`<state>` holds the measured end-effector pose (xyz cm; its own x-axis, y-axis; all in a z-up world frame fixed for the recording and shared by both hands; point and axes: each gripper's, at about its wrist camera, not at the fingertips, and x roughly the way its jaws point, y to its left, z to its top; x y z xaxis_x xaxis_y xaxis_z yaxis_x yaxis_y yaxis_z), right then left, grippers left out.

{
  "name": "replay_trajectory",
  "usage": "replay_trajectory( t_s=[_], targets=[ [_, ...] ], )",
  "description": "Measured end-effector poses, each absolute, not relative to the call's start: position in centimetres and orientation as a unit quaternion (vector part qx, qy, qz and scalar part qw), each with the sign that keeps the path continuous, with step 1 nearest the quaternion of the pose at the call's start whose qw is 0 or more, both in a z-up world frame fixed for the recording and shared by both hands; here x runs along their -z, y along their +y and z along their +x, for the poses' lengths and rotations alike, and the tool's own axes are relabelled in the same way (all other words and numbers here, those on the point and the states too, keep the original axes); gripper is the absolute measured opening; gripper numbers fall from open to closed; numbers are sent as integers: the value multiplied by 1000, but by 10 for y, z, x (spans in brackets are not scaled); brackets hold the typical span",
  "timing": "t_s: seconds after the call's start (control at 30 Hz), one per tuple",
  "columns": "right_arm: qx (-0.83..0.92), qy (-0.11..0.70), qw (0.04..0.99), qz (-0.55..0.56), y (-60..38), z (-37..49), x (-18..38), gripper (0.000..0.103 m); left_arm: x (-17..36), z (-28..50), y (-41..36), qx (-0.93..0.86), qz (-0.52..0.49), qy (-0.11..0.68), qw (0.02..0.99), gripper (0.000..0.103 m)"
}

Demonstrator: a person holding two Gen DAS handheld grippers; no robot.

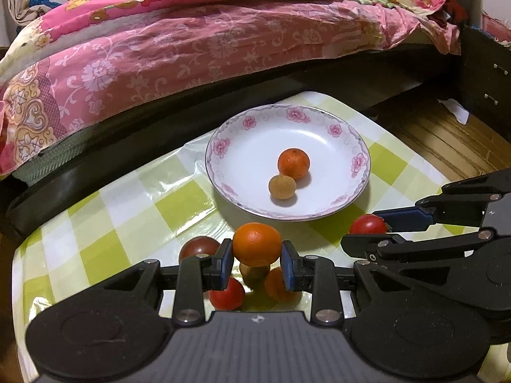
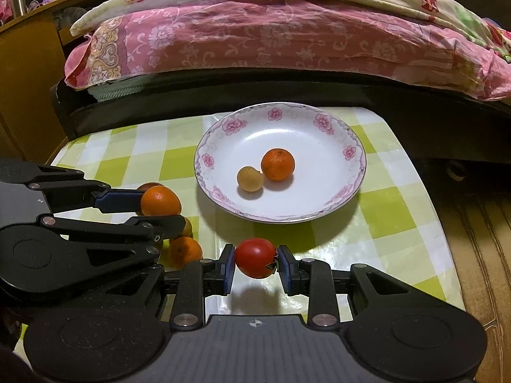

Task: Organize fruits
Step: 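Carry the orange and cherry tomato in both tools over the white plate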

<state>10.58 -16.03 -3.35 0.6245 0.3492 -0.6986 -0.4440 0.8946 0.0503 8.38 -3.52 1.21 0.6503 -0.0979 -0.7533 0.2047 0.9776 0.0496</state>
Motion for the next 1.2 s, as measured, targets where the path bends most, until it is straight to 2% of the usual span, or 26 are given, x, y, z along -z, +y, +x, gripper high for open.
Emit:
replay_trajectory(
  t_s=[0.6, 1.2],
  targets=[
    [-211, 354, 911, -30, -171, 114, 24, 26, -22, 99, -38, 99, 52, 379, 919, 38],
    [-197, 327, 924, -23, -171, 150, 35, 26, -5, 139, -39, 96, 62, 375, 920, 38]
  ],
)
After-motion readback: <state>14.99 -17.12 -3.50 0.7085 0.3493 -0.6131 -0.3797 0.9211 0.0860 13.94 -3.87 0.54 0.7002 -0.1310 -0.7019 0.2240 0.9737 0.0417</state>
